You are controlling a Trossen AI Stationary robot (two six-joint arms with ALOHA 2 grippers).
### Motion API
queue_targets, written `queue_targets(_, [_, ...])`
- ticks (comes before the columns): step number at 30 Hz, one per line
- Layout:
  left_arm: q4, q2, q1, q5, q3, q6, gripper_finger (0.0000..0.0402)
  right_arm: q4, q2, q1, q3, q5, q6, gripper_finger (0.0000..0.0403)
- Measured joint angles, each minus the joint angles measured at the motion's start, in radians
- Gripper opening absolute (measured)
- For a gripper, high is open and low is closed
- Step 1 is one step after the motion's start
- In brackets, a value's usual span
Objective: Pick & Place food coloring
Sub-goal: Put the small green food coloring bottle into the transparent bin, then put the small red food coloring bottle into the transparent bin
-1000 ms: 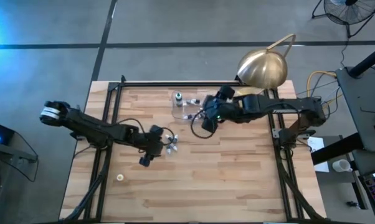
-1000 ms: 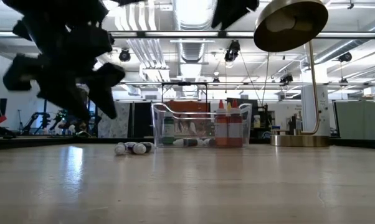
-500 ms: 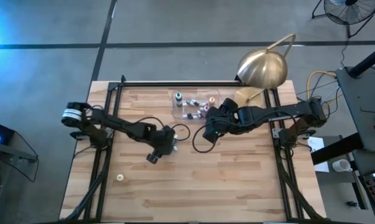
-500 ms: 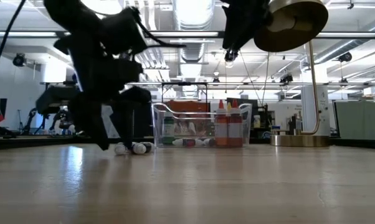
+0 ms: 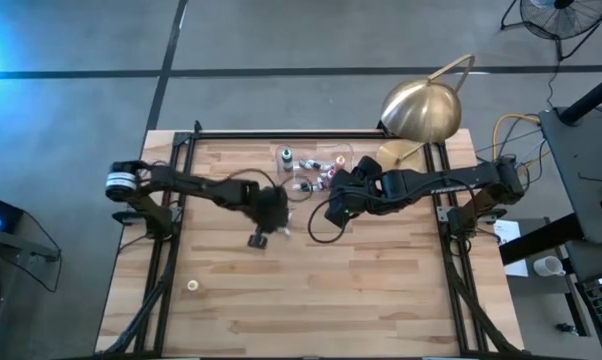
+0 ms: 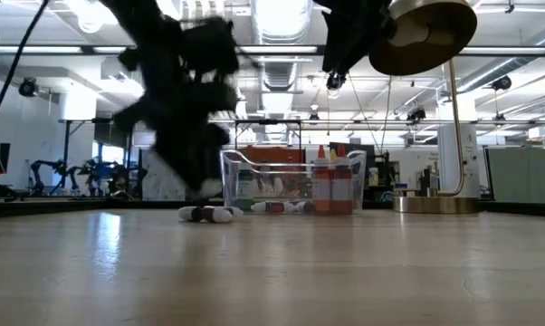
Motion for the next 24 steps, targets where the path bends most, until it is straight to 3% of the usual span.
queue_targets(2, [0.0, -0.052, 0.02, 0.007, 0.041, -0.032, 0.0028, 0.0, -0.002, 0.001, 0.0, 0.01, 0.0, 0.0244])
queue_targets(6, [0.174, -0.152, 0.096, -0.035, 0.099, -0.089, 0.0035, 0.0, -0.011, 0.001, 0.0, 0.013, 0.0, 0.0242])
queue_targets(9, [0.331, -0.169, 0.178, -0.08, 0.11, -0.161, 0.0082, 0.0, -0.016, 0.001, 0.0, 0.021, 0.0, 0.0242])
queue_targets(11, [0.378, -0.169, 0.204, -0.184, 0.117, -0.234, 0.0124, 0.0, -0.016, 0.001, 0.0, 0.021, 0.0, 0.0242])
queue_targets(14, [0.32, -0.192, 0.205, -0.304, 0.15, -0.249, 0.0173, 0.0, -0.016, 0.001, 0.0, 0.021, 0.005, 0.0241])
queue_targets(16, [0.265, -0.219, 0.19, -0.277, 0.159, -0.248, 0.0195, -0.003, -0.016, 0.001, -0.001, 0.021, 0.011, 0.0239])
queue_targets(18, [0.226, -0.248, 0.166, -0.175, 0.148, -0.208, 0.0206, -0.003, -0.016, 0.001, -0.003, 0.02, 0.011, 0.0237])
queue_targets(21, [0.106, -0.272, 0.123, -0.038, 0.089, -0.051, 0.0213, -0.002, -0.016, 0.001, -0.008, 0.019, -0.008, 0.0238])
queue_targets(24, [0.008, -0.274, 0.084, 0.015, -0.007, 0.111, 0.0214, 0.001, -0.016, 0.001, -0.021, -0.001, -0.034, 0.024])
